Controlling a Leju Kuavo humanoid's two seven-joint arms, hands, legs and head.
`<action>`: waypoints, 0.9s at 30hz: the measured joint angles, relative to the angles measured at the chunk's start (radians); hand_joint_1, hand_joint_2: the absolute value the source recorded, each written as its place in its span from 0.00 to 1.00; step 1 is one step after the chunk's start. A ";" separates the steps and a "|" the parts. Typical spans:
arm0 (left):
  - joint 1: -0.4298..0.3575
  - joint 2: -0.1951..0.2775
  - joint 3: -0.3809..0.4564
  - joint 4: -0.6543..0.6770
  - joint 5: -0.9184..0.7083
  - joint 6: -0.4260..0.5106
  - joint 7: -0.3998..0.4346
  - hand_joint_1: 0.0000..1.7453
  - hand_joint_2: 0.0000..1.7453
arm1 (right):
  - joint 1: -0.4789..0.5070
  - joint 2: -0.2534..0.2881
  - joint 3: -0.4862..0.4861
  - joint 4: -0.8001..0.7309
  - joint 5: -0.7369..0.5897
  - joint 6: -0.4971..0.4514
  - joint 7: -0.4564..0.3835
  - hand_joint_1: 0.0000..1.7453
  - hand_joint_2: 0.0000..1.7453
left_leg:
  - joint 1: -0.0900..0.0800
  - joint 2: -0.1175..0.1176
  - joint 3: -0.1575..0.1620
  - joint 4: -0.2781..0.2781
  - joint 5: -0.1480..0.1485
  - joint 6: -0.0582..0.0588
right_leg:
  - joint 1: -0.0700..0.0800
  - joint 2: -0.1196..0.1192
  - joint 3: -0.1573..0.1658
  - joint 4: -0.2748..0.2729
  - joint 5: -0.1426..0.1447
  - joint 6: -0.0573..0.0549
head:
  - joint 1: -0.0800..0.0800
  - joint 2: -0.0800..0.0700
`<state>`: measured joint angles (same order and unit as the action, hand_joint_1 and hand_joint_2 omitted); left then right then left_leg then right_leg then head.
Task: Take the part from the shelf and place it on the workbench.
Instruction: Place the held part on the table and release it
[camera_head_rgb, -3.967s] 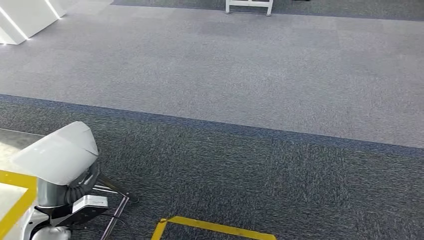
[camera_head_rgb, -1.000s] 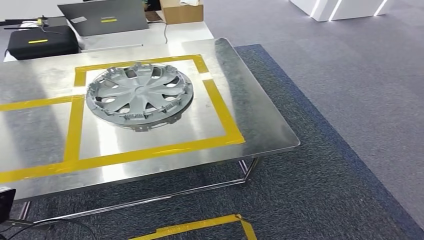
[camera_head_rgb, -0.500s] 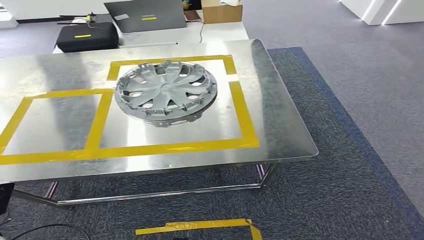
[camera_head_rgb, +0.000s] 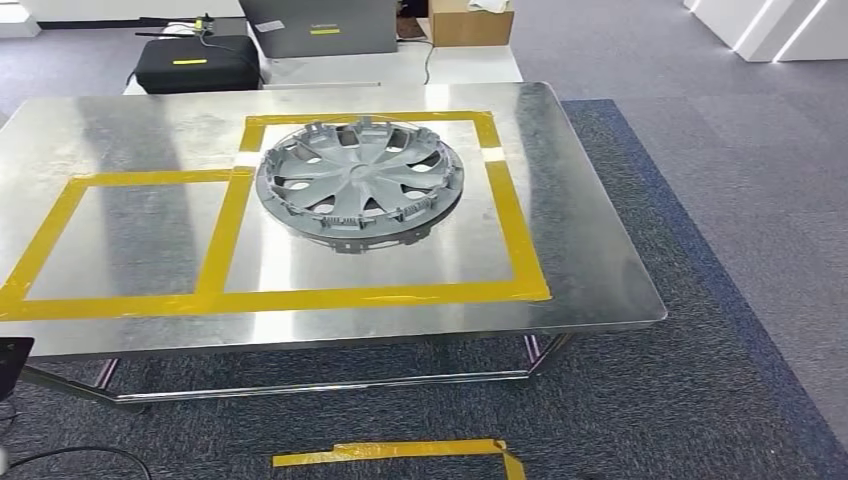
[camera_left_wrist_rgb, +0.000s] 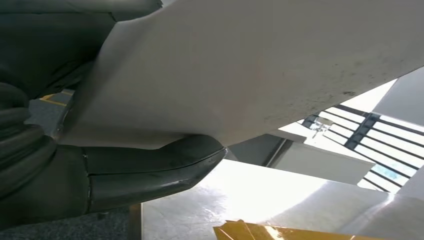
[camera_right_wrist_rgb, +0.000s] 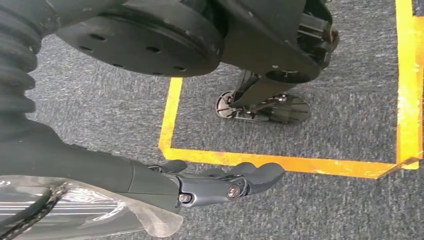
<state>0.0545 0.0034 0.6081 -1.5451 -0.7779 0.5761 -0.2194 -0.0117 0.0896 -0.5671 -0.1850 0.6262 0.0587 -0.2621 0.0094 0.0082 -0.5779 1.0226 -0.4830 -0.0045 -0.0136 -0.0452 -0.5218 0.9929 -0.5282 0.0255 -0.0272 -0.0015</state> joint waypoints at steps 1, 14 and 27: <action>-0.003 0.006 -0.003 0.007 0.000 0.000 0.000 1.00 1.00 | 0.000 0.000 0.000 0.000 0.000 0.000 0.000 0.00 1.00 | 0.000 0.000 0.000 0.000 0.000 0.001 | 0.000 0.001 0.000 -0.001 0.001 0.001 | 0.000 0.000; -0.226 0.192 -0.117 0.307 -0.176 -0.118 0.149 1.00 1.00 | -0.011 0.000 -0.001 0.000 0.033 0.024 0.001 0.00 1.00 | 0.002 0.000 0.002 0.000 0.004 0.002 | 0.002 -0.003 -0.007 0.000 0.000 0.007 | 0.000 0.000; -0.548 0.239 -0.360 0.688 -0.423 -0.169 0.300 1.00 1.00 | -0.026 0.000 -0.001 0.000 0.060 0.042 0.019 0.00 1.00 | 0.001 0.002 0.000 0.000 0.006 0.000 | 0.002 0.002 -0.003 0.003 0.004 0.006 | 0.000 0.000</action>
<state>-0.4931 0.2422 0.2481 -0.8566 -1.2011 0.4072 0.0805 -0.0377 0.0896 -0.5680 -0.1850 0.6857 0.1005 -0.2435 0.0107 0.0099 -0.5776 1.0227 -0.4768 -0.0043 -0.0113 -0.0432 -0.5252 0.9957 -0.5237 0.0312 -0.0274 -0.0015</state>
